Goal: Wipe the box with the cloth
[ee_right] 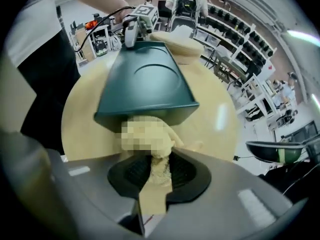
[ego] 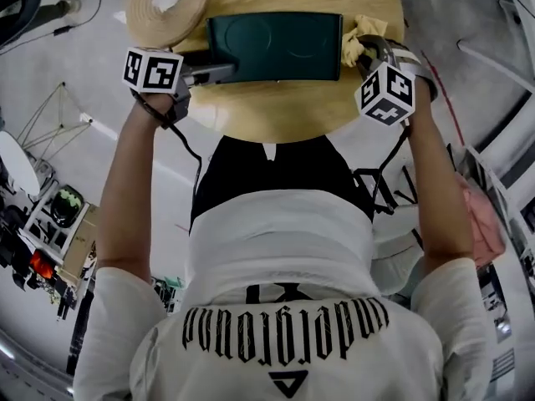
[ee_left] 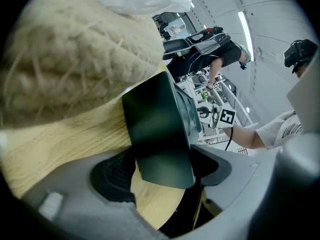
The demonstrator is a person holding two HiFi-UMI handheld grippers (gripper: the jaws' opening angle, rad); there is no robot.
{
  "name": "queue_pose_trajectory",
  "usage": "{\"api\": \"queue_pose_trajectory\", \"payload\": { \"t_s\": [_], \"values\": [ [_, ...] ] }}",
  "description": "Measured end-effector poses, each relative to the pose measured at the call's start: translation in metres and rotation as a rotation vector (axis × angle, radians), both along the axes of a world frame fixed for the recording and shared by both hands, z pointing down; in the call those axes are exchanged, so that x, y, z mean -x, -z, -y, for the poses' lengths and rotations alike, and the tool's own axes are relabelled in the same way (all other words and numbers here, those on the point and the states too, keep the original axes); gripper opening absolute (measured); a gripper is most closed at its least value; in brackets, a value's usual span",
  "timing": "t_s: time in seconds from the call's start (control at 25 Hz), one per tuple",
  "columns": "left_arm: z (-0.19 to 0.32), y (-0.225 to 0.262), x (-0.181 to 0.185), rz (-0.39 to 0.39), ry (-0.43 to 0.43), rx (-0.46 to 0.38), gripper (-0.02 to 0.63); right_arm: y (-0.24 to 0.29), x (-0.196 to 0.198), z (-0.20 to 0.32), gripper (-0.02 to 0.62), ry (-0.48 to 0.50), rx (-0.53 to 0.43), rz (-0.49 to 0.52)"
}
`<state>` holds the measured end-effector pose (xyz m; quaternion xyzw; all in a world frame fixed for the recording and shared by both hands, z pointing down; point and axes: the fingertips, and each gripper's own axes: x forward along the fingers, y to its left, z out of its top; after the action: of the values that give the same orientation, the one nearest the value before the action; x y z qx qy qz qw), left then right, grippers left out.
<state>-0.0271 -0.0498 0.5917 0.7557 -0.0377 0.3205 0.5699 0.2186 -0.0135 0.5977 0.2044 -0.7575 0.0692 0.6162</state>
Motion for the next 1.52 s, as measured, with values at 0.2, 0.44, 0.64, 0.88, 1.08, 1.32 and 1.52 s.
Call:
{"api": "queue_pose_trajectory", "payload": {
  "t_s": [0.2, 0.44, 0.64, 0.88, 1.08, 1.32, 1.52],
  "values": [
    [-0.003, 0.001, 0.003, -0.005, 0.031, -0.013, 0.354, 0.011, -0.012, 0.064, 0.077, 0.015, -0.09, -0.01],
    [0.015, -0.008, 0.001, 0.003, 0.054, -0.031, 0.354, 0.019, -0.01, 0.074, 0.074, -0.001, -0.1, 0.034],
    [0.009, -0.007, 0.0, -0.002, 0.051, 0.0, 0.354, 0.02, 0.004, 0.007, 0.074, -0.029, -0.027, 0.098],
    [0.002, 0.001, -0.001, -0.009, 0.008, -0.002, 0.351, 0.016, 0.024, -0.079, 0.074, -0.031, 0.082, 0.132],
    [-0.004, 0.002, 0.0, -0.013, -0.012, -0.003, 0.351, 0.003, 0.026, -0.095, 0.072, -0.004, 0.094, 0.093],
    [0.013, -0.007, -0.009, -0.008, -0.043, -0.017, 0.353, -0.018, 0.0, -0.023, 0.074, 0.085, 0.023, -0.016],
    [0.029, -0.02, -0.018, 0.006, -0.038, -0.044, 0.354, -0.023, -0.027, 0.049, 0.075, 0.18, -0.042, -0.059]
  ]
}}
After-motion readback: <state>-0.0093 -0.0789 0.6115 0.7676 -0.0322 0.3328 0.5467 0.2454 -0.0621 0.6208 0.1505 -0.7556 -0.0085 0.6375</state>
